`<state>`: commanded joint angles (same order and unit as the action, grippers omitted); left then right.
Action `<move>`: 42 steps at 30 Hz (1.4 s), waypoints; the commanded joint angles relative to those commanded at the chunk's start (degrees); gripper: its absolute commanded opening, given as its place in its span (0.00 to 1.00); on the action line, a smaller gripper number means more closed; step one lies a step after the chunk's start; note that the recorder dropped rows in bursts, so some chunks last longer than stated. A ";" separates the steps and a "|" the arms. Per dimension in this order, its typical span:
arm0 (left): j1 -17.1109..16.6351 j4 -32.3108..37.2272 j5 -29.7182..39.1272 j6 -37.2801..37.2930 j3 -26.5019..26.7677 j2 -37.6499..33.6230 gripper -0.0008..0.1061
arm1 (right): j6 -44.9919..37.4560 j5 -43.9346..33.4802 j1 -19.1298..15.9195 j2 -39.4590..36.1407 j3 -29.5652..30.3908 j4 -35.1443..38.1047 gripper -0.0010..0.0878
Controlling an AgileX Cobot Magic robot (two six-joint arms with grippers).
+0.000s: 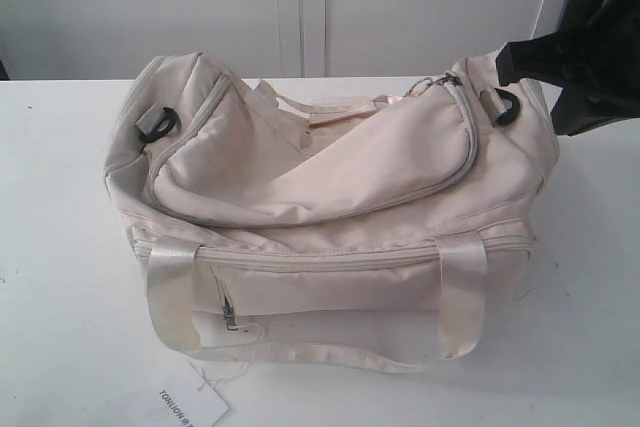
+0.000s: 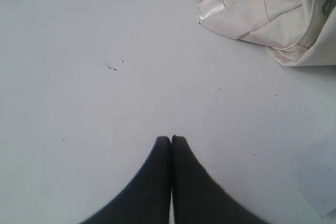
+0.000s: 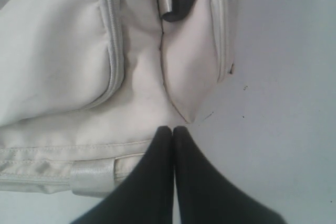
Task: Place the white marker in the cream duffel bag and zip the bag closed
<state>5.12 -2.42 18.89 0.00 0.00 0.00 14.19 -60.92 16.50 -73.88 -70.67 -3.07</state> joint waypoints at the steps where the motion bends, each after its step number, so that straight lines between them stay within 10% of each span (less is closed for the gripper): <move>1: 0.00 0.00 0.00 0.00 0.00 0.00 0.01 | 0.00 0.00 0.00 0.00 0.00 0.00 0.01; 32: 0.00 0.00 0.00 0.00 0.00 0.00 0.01 | 0.00 -0.03 0.00 0.96 0.00 0.27 0.01; 42: 0.00 0.00 0.00 0.00 0.00 0.00 0.01 | -11.70 3.70 0.00 6.77 0.89 -8.45 0.01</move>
<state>5.12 -2.42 18.89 0.00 0.00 0.00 2.49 -57.22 16.50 -67.11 -69.79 -11.52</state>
